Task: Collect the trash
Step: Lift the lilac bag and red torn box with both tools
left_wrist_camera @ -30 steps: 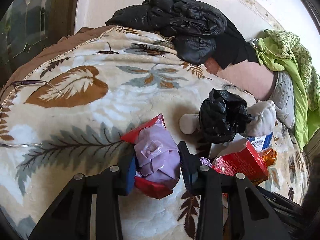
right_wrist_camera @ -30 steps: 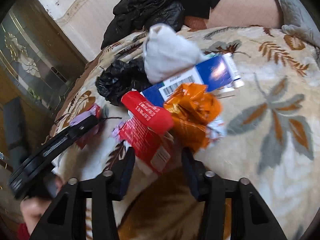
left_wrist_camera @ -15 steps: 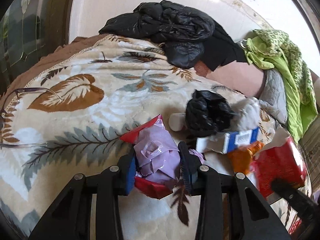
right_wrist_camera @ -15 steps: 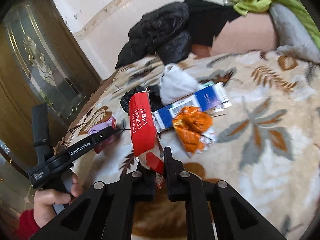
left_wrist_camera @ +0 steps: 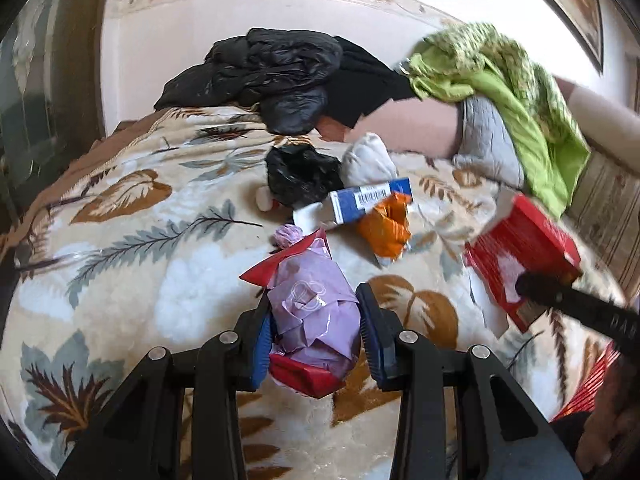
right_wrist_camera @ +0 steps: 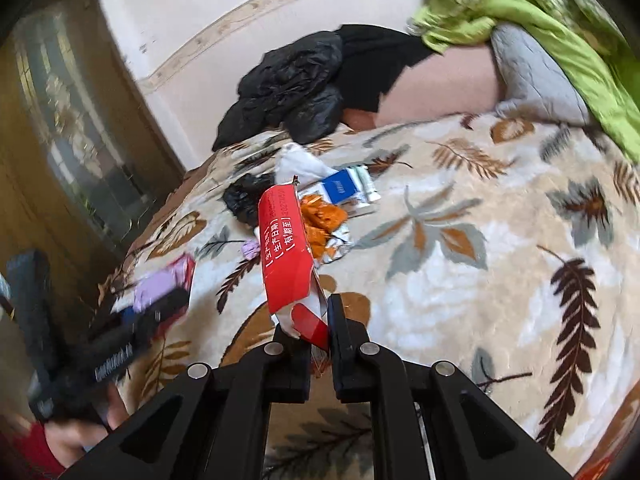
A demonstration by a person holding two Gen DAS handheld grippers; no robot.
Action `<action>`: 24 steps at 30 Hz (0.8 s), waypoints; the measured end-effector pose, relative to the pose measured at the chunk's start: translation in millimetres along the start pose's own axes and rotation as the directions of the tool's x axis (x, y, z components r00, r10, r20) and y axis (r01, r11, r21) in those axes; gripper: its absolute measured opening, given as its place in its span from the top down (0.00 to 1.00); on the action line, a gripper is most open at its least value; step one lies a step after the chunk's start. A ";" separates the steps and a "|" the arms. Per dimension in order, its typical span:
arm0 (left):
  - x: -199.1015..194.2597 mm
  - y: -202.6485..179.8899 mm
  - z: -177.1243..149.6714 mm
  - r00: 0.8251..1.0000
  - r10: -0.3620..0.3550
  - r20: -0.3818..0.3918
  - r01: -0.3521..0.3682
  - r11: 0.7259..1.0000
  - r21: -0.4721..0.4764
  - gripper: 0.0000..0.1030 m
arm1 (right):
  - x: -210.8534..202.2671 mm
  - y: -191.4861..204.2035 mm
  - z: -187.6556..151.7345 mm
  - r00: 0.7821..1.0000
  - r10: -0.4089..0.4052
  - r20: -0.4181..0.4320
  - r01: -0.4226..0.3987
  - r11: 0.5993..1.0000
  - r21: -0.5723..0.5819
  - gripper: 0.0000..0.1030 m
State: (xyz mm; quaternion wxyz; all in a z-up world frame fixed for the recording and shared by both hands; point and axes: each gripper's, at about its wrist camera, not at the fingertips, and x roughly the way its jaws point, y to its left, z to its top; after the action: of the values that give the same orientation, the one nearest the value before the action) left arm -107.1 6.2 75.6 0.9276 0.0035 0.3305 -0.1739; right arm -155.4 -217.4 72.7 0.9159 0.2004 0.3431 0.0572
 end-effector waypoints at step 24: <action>23.7 -8.1 0.6 0.995 0.100 0.007 -0.100 0.990 0.100 0.64 | 5.8 -2.5 -0.5 0.999 -0.039 0.000 0.039 0.999 -0.008 0.92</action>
State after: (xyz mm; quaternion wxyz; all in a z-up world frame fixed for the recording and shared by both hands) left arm -92.2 -9.1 62.3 0.9341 0.0664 0.3200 -0.1436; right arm -151.4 -218.1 67.9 0.9176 0.1898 0.3469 0.0409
